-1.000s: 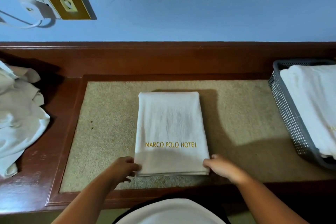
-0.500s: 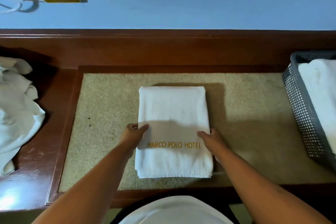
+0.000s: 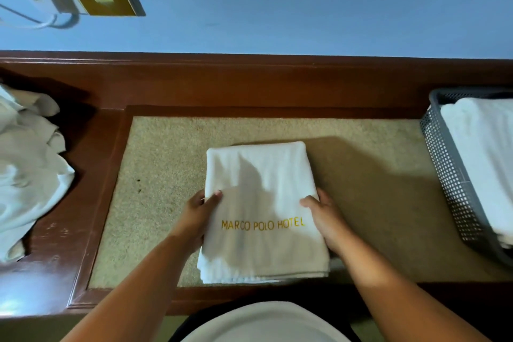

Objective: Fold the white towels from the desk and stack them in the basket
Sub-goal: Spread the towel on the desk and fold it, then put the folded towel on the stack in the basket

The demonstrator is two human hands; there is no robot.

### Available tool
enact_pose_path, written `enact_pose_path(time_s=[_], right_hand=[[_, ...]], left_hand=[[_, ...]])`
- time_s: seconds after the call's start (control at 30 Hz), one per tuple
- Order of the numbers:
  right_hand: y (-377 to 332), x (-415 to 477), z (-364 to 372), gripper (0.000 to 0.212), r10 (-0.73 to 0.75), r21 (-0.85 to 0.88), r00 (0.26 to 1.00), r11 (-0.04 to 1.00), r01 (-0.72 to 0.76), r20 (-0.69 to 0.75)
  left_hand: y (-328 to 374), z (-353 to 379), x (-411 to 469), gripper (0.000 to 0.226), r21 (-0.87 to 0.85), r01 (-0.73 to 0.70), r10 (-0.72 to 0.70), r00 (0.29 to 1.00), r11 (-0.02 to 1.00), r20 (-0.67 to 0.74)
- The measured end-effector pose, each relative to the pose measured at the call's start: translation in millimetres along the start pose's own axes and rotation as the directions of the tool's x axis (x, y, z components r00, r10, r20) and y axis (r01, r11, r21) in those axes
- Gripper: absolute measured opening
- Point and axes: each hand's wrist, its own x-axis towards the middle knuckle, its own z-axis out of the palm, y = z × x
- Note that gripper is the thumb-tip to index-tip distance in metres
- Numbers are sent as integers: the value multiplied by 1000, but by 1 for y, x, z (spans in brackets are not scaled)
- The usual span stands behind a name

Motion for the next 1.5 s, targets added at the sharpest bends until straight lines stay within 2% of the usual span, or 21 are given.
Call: enact_pose_path(time_s=[0.17, 0.3, 0.57, 0.67, 0.8, 0.87, 1.13, 1.2, 1.27, 1.3, 1.33, 1.4, 1.43, 1.5], right_hand=[[2, -37, -20, 20, -3, 80, 1000, 997, 2, 20], [1, -62, -52, 19, -33, 98, 999, 995, 34, -14], [-7, -81, -158, 19, -98, 127, 986, 985, 116, -138], [-13, -85, -209, 20, -125, 125, 979, 981, 145, -158], [-34, -91, -297, 18, -180, 113, 967, 973, 202, -182], [-52, -92, -348, 20, -229, 114, 952, 960, 255, -203], [-151, -97, -523, 28, -436, 65, 857, 881, 469, -275], [-165, -91, -555, 26, -463, 33, 840, 870, 492, -283], [-162, -71, -581, 24, -466, -68, 827, 880, 470, -316], [-155, -57, -592, 26, -449, -190, 828, 893, 407, -335], [-144, -40, -599, 35, -403, -350, 849, 893, 284, -340], [-114, -8, -605, 69, -239, -610, 912, 792, -16, -334], [-98, 3, -605, 82, -167, -677, 927, 727, -114, -335], [-71, 19, -598, 92, -127, -701, 936, 697, -153, -330]], left_hand=[[5, 4, -35, 24, -50, -41, 42, 999, 998, 16], [11, 24, -54, 22, -46, -63, 67, 993, 997, 95], [27, 130, -73, 34, -15, -126, 125, 947, 992, 295], [32, 179, -81, 50, -4, -140, 131, 912, 990, 390], [44, 264, -101, 33, -26, -185, 172, 847, 982, 504], [56, 314, -114, 34, -48, -208, 201, 821, 977, 535], [122, 487, -159, 39, -253, -388, 458, 652, 886, 605], [129, 515, -162, 39, -267, -393, 474, 673, 880, 569], [128, 535, -155, 41, -139, -393, 399, 719, 909, 569], [124, 542, -150, 40, -1, -382, 315, 761, 924, 568], [118, 545, -143, 38, 158, -340, 208, 817, 927, 537], [100, 547, -124, 43, 409, -215, 45, 921, 887, 386], [91, 547, -114, 52, 471, -177, 29, 952, 864, 306], [75, 549, -93, 82, 543, -190, 81, 972, 818, 219]])
